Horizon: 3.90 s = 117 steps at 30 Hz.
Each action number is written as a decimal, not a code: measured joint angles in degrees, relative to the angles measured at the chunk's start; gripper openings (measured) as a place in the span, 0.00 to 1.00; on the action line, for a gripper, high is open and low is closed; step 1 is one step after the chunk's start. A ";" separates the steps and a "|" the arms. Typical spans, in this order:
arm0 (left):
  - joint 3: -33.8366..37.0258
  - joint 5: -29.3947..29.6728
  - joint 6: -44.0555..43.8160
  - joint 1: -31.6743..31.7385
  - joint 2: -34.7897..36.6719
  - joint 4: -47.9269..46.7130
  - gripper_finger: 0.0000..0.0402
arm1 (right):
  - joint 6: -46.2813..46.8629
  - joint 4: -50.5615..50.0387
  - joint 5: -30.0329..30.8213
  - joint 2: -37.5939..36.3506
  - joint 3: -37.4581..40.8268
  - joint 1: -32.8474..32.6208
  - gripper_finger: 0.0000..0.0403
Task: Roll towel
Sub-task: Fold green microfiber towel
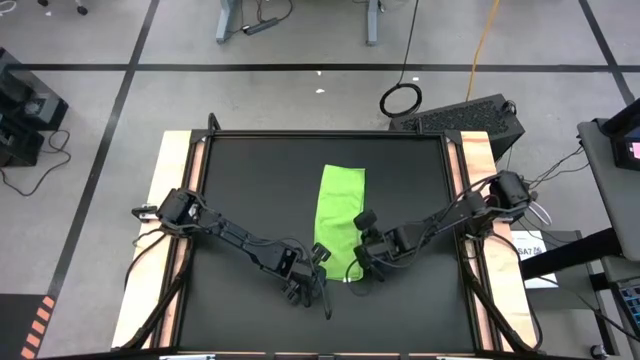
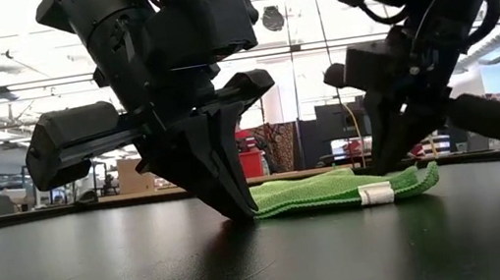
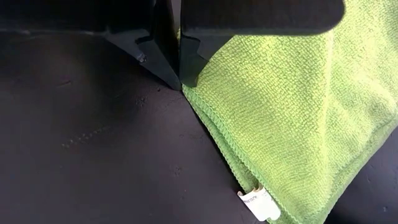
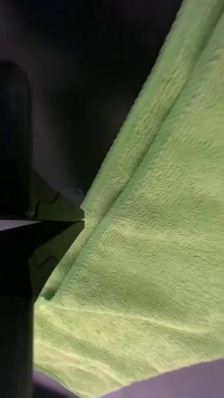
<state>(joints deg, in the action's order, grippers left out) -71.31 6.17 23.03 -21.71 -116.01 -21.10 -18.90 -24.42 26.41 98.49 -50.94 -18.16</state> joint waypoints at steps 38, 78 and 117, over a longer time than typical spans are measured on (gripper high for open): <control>-1.35 0.04 0.04 -0.04 -0.11 -0.91 0.01 | 0.17 6.31 -11.21 0.10 0.00 4.32 0.18; -1.49 0.04 -0.13 -0.07 -0.11 -1.62 0.01 | 4.46 6.77 -20.72 0.67 -0.07 8.08 0.02; -1.43 -3.97 -0.17 0.04 0.03 -2.46 0.01 | 4.78 3.00 -15.04 -3.74 0.00 6.93 0.27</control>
<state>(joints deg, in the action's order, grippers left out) -72.74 2.21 22.86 -21.67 -115.97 -23.56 -14.12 -21.42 11.38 94.75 -50.94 -11.24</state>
